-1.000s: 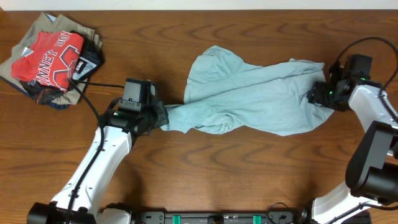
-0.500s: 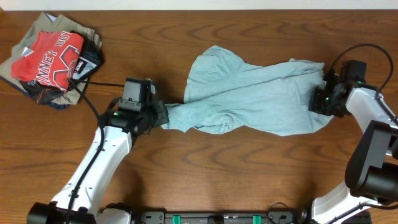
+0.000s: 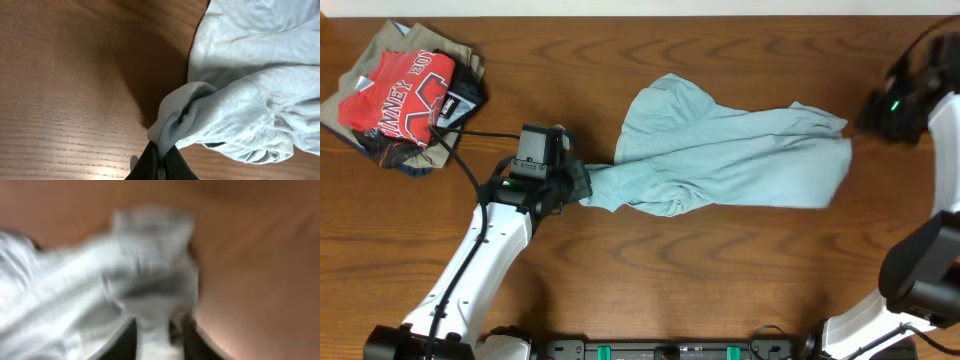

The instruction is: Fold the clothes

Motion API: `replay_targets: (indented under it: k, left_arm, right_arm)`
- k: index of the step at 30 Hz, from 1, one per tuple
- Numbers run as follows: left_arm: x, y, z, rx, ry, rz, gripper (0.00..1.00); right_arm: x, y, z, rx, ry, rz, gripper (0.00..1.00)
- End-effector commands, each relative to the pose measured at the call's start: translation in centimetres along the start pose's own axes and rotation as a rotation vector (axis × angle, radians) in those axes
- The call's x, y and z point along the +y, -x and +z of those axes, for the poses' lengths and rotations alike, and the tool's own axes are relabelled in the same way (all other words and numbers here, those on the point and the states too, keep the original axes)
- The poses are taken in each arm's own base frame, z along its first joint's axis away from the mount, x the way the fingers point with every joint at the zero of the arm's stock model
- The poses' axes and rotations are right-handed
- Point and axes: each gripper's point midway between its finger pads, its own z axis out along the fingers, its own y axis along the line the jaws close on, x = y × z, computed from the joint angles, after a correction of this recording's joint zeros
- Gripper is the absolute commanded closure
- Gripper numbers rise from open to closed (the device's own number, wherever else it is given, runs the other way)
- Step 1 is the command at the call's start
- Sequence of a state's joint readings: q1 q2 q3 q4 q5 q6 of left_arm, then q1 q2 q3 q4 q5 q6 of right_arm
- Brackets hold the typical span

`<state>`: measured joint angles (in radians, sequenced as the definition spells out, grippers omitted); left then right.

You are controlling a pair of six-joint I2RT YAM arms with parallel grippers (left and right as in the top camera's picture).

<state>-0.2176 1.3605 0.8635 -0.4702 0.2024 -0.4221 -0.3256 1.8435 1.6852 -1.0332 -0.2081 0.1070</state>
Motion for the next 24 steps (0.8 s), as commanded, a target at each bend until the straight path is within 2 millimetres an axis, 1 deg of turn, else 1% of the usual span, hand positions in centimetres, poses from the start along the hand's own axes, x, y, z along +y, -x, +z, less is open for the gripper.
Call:
replay_targets:
  k: [1,2,3,5,7,11,14,17,21,24]
  left_arm:
    - [0.0,0.6,-0.3,-0.021,0.006,0.000,0.94]
    - [0.0,0.6,-0.3,-0.021,0.006,0.000,0.94]
    - [0.0,0.6,-0.3,-0.020,0.006,0.001,0.94]
    - [0.0,0.6,-0.3,-0.020,0.006,0.001,0.94]
    - [0.0,0.6,-0.3,-0.020,0.006,0.000,0.94]
    - [0.0,0.6,-0.3,-0.021,0.006,0.001,0.94]
    - [0.0,0.6,-0.3,-0.021,0.006,0.001,0.94]
    - [0.0,0.7,-0.3,-0.022,0.006,0.001,0.94]
    - [0.0,0.7,-0.3,-0.022,0.006,0.001,0.94]
    - [0.0,0.6,-0.3,-0.021,0.006,0.001,0.94]
  right_arm:
    - [0.4,1.9,-0.5,-0.074,0.016,0.039,0.47]
    - [0.5,1.9,-0.4,-0.073,0.017,0.038,0.40]
    - [0.6,1.7,-0.2,-0.064,0.016,0.037,0.36]
    - [0.5,0.6,0.3,-0.021,0.006,0.040,0.35]
    - [0.0,-1.1,0.8,0.041,-0.026,0.047,0.34]
    - [-3.0,-5.7,1.6,0.195,-0.186,0.065,0.30]
    - [-5.3,-8.6,2.3,0.283,-0.291,0.074,0.30]
    - [-6.5,-11.3,3.4,0.348,-0.333,0.112,0.30]
    - [-7.1,-13.4,5.6,0.368,-0.332,0.123,0.32]
    - [-6.5,-13.8,7.5,0.340,-0.269,0.127,0.32]
